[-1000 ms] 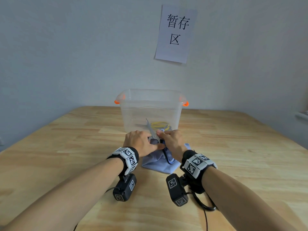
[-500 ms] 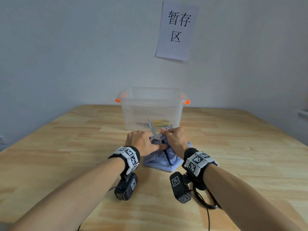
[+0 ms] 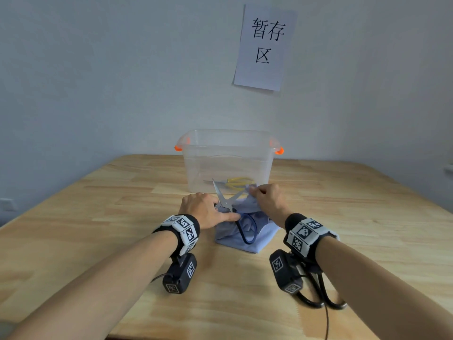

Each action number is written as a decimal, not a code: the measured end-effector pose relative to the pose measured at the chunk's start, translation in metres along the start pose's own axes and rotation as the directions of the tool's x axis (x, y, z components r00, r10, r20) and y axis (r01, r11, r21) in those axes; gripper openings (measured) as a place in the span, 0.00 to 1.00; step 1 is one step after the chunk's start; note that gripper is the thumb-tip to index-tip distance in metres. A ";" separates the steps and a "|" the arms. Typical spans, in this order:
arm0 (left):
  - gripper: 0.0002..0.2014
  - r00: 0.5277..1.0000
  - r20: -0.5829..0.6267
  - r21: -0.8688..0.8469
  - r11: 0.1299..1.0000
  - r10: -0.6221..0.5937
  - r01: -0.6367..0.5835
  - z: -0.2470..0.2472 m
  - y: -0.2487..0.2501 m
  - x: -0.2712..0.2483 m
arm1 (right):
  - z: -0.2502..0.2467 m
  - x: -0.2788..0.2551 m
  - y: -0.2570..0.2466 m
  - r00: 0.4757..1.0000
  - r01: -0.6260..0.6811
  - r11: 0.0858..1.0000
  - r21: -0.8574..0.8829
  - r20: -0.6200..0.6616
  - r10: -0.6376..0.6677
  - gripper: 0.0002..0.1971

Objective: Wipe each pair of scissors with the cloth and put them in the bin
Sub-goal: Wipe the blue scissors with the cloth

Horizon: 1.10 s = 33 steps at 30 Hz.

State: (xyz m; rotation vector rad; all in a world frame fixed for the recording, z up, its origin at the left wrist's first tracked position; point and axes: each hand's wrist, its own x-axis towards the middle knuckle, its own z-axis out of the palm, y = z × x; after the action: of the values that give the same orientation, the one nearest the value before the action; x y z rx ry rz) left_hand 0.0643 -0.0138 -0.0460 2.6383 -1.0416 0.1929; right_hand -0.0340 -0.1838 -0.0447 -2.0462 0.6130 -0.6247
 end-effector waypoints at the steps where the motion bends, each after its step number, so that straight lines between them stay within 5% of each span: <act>1: 0.35 1.000 -0.004 -0.009 1.000 -0.013 0.013 0.000 -0.002 0.000 | -0.001 -0.002 -0.003 0.999 0.013 0.999 -0.042 0.050 -0.011 0.24; 6: 0.37 0.997 -0.032 -0.075 0.995 -0.066 0.063 0.003 -0.003 0.003 | -0.001 -0.005 -0.009 0.995 -0.049 0.997 -0.066 0.083 0.054 0.05; 8: 0.39 0.994 -0.065 -0.116 0.990 -0.083 0.075 0.003 -0.004 0.004 | -0.002 -0.003 -0.008 0.994 -0.099 0.994 -0.039 0.047 0.100 0.15; 10: 0.40 0.991 -0.099 -0.145 0.987 -0.086 0.071 0.003 -0.004 0.005 | -0.004 -0.003 -0.010 0.996 -0.080 0.997 0.018 0.034 0.079 0.14; 16: 0.36 0.990 -0.126 -0.152 0.987 -0.071 0.052 0.000 0.002 0.001 | -0.002 -0.010 -0.018 0.978 -0.119 0.956 0.267 0.198 0.066 0.04; 21: 0.35 0.992 -0.107 -0.160 0.986 -0.063 0.046 -0.001 0.009 -0.001 | 0.001 -0.010 -0.017 0.913 -0.209 0.850 0.483 0.408 -0.007 0.11; 28: 0.34 0.992 -0.109 -0.184 0.982 -0.058 0.037 0.000 0.009 -0.001 | -0.005 -0.007 -0.006 0.935 -0.223 0.780 0.585 0.355 0.001 0.03; 33: 0.34 0.992 -0.118 -0.196 0.980 -0.042 0.018 0.000 0.013 -0.002 | 0.001 -0.010 -0.007 0.951 -0.172 0.818 0.549 0.308 -0.006 0.06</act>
State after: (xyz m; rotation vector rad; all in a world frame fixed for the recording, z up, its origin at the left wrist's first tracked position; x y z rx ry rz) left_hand 0.0536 -0.0218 -0.0435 2.4329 -0.9303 0.2295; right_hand -0.0396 -0.1738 -0.0406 -1.4887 0.2832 -0.3729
